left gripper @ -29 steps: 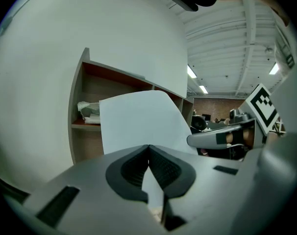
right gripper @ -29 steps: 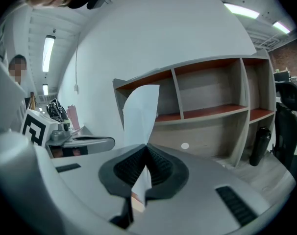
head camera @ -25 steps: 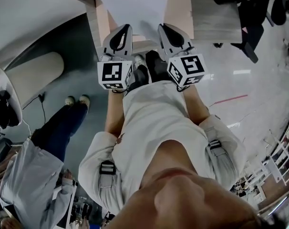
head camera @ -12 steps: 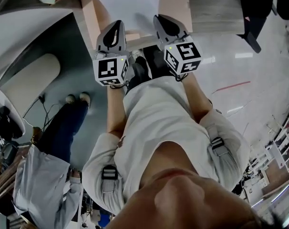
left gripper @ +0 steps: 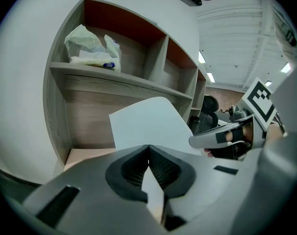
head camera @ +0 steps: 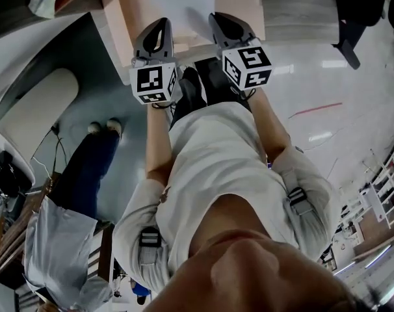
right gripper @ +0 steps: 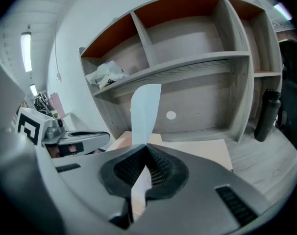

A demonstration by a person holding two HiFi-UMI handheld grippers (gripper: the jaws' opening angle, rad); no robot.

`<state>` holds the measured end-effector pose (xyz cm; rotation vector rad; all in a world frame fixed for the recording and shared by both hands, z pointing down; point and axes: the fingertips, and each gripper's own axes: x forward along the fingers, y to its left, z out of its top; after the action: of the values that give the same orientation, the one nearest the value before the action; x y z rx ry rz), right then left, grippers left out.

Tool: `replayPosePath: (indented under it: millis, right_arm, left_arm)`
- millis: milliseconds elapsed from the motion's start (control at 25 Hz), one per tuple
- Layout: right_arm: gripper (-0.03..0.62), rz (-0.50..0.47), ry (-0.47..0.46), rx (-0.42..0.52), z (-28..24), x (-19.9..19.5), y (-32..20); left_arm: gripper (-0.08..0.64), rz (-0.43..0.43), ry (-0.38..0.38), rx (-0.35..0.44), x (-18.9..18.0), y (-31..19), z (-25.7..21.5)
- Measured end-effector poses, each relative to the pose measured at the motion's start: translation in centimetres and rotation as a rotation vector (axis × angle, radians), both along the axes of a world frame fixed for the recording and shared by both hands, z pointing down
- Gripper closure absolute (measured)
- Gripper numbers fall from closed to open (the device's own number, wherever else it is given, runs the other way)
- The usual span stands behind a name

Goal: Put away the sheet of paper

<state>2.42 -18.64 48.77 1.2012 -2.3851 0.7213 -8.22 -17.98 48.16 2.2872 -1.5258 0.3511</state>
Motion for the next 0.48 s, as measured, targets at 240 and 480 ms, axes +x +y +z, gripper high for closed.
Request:
replayPosePath:
  millis: [240, 480]
  right_arm:
    - [0.574, 0.014, 0.021, -0.051, 2.9, 1.1, -0.7]
    - [0.574, 0.02, 0.049, -0.093, 5.2, 2.2, -0.9]
  left_arm:
    - [0.538, 0.004, -0.005, -0.035, 0.5, -0.7, 2.2]
    - [0.538, 0.014, -0.02, -0.061, 0.9, -1.1, 3.7]
